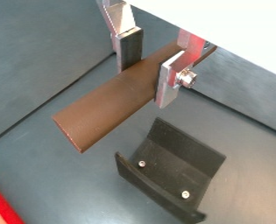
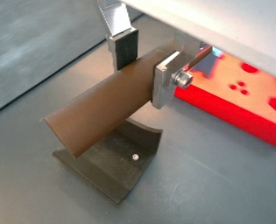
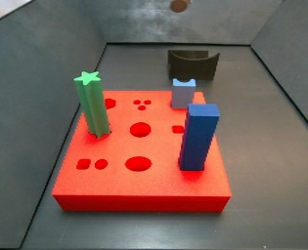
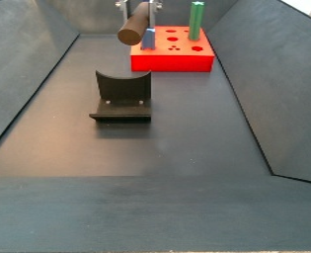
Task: Pick up the oval object. Move up. Place the oval object on the fixture. Regrasp the oval object. Move to above the board. Insert the oval object.
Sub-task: Place the oval object on the fixture.
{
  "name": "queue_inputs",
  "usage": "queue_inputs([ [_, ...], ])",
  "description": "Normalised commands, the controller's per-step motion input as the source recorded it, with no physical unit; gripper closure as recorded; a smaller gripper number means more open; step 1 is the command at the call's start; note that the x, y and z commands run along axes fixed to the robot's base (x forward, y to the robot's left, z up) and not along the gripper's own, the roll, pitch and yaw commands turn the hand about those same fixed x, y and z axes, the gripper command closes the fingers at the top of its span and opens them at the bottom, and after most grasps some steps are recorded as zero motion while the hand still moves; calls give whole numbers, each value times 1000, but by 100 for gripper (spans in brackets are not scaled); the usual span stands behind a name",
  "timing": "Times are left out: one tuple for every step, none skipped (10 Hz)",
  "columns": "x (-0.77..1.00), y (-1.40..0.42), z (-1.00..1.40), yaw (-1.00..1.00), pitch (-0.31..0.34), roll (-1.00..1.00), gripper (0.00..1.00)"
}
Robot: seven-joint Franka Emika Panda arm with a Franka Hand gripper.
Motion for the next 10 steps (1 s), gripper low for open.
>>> queue_inputs([
  [598,-41,-108,187,-106,-1000,100],
  [484,-17,-106,107,-127,-1000,100],
  [377,33,-73,83,-122,-1000,100],
  [303,33,-58,79,-115,-1000,100],
  [163,23,-33,78,-88,-1000,100],
  [73,28,-15,76,-61,-1000,100],
  [38,38,-2,69,-29,-1000,100],
  [49,37,-13,62,-6,-1000,100],
  [66,38,-21,46,39,-1000,100],
  [74,42,-19,32,60,-902,100],
])
